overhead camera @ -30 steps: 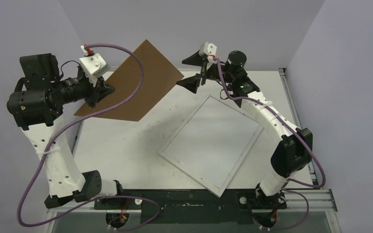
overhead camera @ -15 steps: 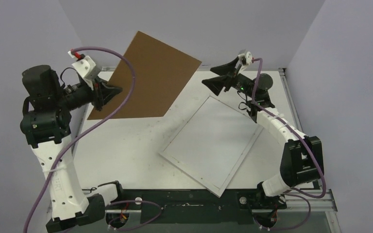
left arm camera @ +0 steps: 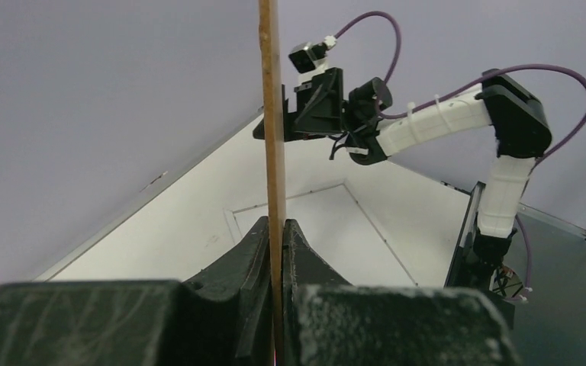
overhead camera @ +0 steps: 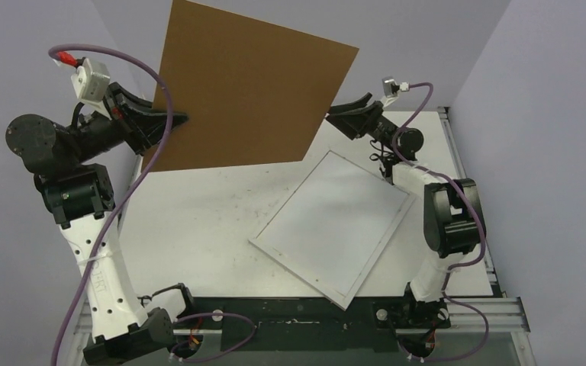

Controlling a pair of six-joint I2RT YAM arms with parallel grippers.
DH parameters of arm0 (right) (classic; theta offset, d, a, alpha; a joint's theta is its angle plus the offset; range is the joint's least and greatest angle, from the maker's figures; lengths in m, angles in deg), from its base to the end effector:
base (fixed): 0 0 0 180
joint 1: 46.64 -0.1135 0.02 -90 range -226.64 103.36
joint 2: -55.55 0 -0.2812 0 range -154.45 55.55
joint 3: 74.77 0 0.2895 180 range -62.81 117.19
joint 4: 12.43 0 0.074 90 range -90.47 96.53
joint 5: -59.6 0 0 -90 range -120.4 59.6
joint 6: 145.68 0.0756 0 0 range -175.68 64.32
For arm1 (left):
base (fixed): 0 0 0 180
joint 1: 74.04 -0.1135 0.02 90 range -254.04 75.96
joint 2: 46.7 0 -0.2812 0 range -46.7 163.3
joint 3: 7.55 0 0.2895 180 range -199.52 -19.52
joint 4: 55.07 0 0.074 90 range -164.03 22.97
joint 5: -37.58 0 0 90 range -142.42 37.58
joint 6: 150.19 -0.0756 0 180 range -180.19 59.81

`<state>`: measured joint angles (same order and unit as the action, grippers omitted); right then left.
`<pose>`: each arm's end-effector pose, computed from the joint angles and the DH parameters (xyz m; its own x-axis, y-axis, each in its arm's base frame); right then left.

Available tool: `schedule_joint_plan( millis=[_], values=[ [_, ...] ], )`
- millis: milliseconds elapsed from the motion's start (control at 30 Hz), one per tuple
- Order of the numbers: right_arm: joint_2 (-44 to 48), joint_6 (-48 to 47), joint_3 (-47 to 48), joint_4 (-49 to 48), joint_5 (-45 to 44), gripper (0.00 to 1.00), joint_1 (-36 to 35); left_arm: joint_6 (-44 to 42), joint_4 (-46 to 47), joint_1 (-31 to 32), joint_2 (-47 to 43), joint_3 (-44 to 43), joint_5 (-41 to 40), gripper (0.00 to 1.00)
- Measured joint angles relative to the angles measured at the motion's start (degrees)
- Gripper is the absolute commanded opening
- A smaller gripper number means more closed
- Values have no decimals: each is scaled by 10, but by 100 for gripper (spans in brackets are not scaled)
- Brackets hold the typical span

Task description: Put the photo into the frame

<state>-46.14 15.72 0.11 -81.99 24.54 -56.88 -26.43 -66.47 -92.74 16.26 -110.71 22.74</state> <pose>0.4039 0.1358 0.3380 -0.4443 0.4730 -0.7608 -0.8543 0.0319 0.5187 0.2082 -0.0067 0.5958 -0.0209 -0.1573 -0.9873 0.8524 0.5133 -0.0998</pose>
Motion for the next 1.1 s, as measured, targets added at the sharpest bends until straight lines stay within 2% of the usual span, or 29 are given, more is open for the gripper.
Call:
schedule_joint_plan(
  millis=[133, 433, 500, 633, 700, 767, 800, 833, 867, 933, 1033, 1067, 1100],
  values=[
    [-38, 54, 26, -11, 0, 88, -3, 35, 33, 0, -7, 0, 18, 0],
    [-37, 101, 61, -34, 1, 73, -18, 74, 56, 6, 8, 0, 17, 0],
    [-36, 106, 69, -36, 7, 64, -30, 79, 57, 7, 13, 0, 16, 0],
    [-30, 129, 83, -37, 23, 29, -50, 80, 61, 6, 17, 7, 12, 0],
    [-19, 139, 83, -35, 31, 16, -47, 82, 64, 2, 17, 12, 7, 0],
    [-2, 144, 75, -39, 38, 6, -38, 85, 68, -6, 18, 17, -4, 0],
    [13, 149, 67, -43, 42, 5, -34, 89, 67, -8, 19, 20, -10, 1],
    [28, 150, 61, -49, 45, 5, -31, 93, 67, -11, 22, 23, -14, 6],
    [40, 152, 57, -52, 48, 5, -28, 96, 66, -14, 25, 25, -18, 17],
    [67, 157, 54, -54, 49, 5, -24, 92, 57, -17, 34, 26, -27, 48],
    [87, 183, 56, -61, 43, 5, -18, 24, -7, -19, 43, 18, -57, 82],
    [89, 196, 59, -63, 41, 5, -18, -4, -31, -19, 46, 14, -69, 98],
    [89, 210, 64, -61, 39, 5, -13, -32, -63, -18, 50, 8, -85, 97]
  ],
)
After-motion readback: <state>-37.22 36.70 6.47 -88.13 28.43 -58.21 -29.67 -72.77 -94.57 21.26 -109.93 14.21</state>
